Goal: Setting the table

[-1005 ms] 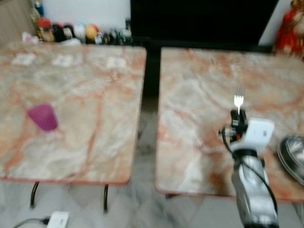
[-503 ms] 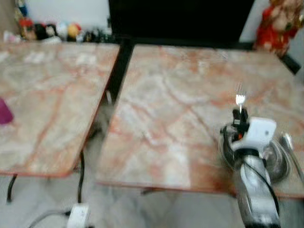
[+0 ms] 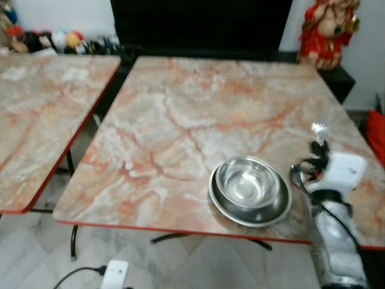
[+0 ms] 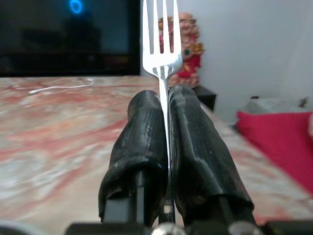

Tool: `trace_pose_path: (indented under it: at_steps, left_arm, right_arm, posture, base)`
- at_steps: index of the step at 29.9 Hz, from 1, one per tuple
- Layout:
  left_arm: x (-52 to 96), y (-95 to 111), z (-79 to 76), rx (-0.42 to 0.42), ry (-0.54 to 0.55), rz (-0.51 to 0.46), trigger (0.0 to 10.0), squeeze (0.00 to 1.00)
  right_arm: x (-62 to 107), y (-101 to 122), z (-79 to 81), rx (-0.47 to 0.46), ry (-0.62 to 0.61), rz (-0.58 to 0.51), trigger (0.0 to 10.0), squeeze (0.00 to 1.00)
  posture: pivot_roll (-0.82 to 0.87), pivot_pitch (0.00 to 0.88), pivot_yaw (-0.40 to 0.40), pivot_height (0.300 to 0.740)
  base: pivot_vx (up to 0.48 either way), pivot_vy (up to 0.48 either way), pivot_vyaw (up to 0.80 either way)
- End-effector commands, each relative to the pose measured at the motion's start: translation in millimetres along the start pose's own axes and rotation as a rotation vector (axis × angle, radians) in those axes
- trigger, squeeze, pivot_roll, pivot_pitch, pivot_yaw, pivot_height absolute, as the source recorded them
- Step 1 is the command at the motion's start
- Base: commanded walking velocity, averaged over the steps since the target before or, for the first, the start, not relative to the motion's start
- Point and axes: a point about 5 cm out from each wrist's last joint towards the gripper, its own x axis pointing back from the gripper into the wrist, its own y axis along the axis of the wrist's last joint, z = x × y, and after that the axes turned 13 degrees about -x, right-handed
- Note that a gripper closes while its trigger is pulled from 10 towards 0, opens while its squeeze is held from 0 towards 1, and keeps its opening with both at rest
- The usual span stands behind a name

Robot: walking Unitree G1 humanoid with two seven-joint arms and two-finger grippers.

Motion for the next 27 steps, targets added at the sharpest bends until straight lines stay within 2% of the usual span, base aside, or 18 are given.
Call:
trace_pose_path:
  at_steps: [1, 5, 6, 8, 10, 13, 17, 19, 20, 22, 27]
  left_arm:
    - [2.5, -10, 4.9, 0.014, 0.004, 0.033, 10.0, 0.00]
    - [2.8, -10, 6.5, 0.012, 0.003, 0.033, 10.0, 0.00]
    - [2.9, -10, 6.7, 0.011, 0.003, 0.033, 10.0, 0.00]
    - [2.9, -10, 6.4, 0.009, 0.002, 0.033, 10.0, 0.00]
    - [2.7, -10, 5.2, 0.008, -0.001, 0.032, 10.0, 0.00]
    - [2.4, -9, 3.6, 0.009, -0.004, 0.030, 10.0, 0.00]
    - [2.0, -8, 1.4, 0.010, -0.008, 0.027, 10.0, 0.00]
    - [1.8, -8, 0.7, 0.009, -0.010, 0.027, 10.0, 0.00]
    - [1.8, -8, 0.7, 0.009, -0.010, 0.027, 10.0, 0.00]
    - [1.4, -7, 0.1, 0.009, -0.009, 0.025, 10.0, 0.00]
    - [0.7, -4, -1.2, 0.015, -0.008, 0.020, 10.0, 0.00]
  right_arm:
    - [-1.8, 4, -3.5, 0.012, -0.016, -0.014, 10.0, 0.00]
    - [-6.3, 14, -18.2, 0.034, -0.053, -0.032, 10.0, 0.00]
    - [-8.1, 15, -27.2, 0.073, -0.092, -0.006, 10.0, 0.00]
    - [-9.2, 12, -38.0, 0.091, -0.134, 0.044, 10.0, 0.00]
    - [-7.8, 1, -56.2, 0.163, -0.206, 0.176, 10.0, 0.00]
    - [-4.6, -13, -64.5, 0.110, -0.228, 0.319, 10.0, 0.00]
    - [-6.0, -18, -65.8, 0.110, -0.179, 0.402, 10.0, 0.00]
    - [-9.6, -26, -61.3, 0.110, -0.109, 0.488, 10.0, 0.00]
    - [-9.6, -26, -61.3, 0.110, -0.109, 0.488, 10.0, 0.00]
    - [-9.3, -37, -58.7, 0.114, -0.092, 0.567, 10.0, 0.00]
    - [-14.5, -41, -49.1, 0.076, -0.047, 0.590, 10.0, 0.00]
  posture:
    - [0.09, 0.027, -0.034, 0.740]
    - [0.08, 0.028, -0.032, 0.740]
    - [0.08, 0.027, -0.032, 0.740]
    - [0.08, 0.027, -0.032, 0.740]
    - [0.07, 0.028, -0.033, 0.740]
    - [0.06, 0.030, -0.032, 0.740]
    - [0.06, 0.031, -0.028, 0.740]
    - [0.06, 0.029, -0.027, 0.740]
    - [0.06, 0.029, -0.027, 0.740]
    - [0.06, 0.029, -0.030, 0.740]
    - [0.06, 0.026, -0.028, 0.740]
  base:
    - [0.000, 0.000, 0.00]
    - [0.000, 0.000, 0.00]
    - [0.000, 0.000, 0.00]
    - [0.000, 0.000, 0.00]
    - [0.000, 0.000, 0.00]
    - [0.000, 0.000, 0.00]
    - [0.000, 0.000, 0.00]
    - [0.000, 0.000, 0.00]
    - [0.000, 0.000, 0.00]
    - [0.000, 0.000, 0.00]
    - [0.000, 0.000, 0.00]
